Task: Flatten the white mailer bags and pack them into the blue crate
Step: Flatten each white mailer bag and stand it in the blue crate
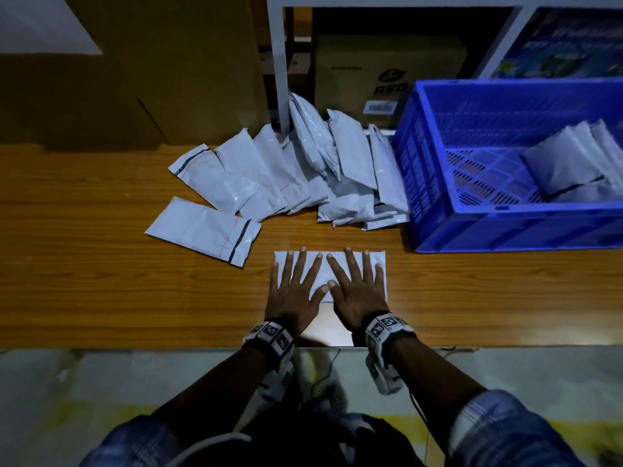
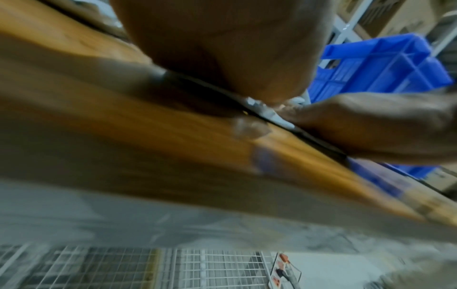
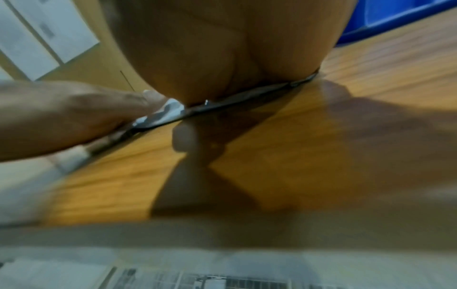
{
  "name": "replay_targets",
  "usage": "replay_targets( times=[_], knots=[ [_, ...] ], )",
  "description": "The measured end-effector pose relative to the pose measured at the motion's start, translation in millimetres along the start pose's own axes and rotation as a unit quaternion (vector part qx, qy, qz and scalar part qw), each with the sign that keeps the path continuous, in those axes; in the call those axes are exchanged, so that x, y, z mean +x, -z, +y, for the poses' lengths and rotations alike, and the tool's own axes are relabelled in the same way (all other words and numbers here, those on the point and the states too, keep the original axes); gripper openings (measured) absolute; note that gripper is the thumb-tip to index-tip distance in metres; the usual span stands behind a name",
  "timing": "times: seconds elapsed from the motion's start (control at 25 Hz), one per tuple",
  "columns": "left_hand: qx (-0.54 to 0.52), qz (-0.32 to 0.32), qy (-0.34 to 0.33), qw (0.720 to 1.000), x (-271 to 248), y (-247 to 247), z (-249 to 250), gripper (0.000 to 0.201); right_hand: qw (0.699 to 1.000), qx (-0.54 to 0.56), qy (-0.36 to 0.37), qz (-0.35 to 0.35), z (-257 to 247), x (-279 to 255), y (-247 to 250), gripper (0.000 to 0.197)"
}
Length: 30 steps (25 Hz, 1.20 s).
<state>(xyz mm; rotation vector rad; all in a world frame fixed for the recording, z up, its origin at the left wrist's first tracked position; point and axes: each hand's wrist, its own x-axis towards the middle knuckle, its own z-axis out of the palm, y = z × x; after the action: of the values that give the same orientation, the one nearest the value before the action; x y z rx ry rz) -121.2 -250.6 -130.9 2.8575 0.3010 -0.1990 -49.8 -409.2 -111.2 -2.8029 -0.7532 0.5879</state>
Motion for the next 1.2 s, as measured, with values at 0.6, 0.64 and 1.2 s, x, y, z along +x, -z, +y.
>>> replay_targets(
  times=[0.6, 0.64, 1.2],
  knots=[
    [-0.028, -0.016, 0.028, 0.999, -1.1, 4.7, 4.9, 0.069, 0.994, -0.046, 0.041, -0.094, 4.4, 14.6, 54.6, 0.082],
    [-0.034, -0.020, 0.031, 0.999, -3.4, 6.0, 5.8, 0.069, 0.995, -0.053, 0.042, -0.080, 3.8, 16.2, 58.4, 0.087],
    [0.037, 0.172, 0.012, 0.984, 2.8, 100.1, 11.3, 0.035, 0.973, -0.105, 0.127, 0.164, -10.6, -2.2, 117.3, 0.025]
  ],
)
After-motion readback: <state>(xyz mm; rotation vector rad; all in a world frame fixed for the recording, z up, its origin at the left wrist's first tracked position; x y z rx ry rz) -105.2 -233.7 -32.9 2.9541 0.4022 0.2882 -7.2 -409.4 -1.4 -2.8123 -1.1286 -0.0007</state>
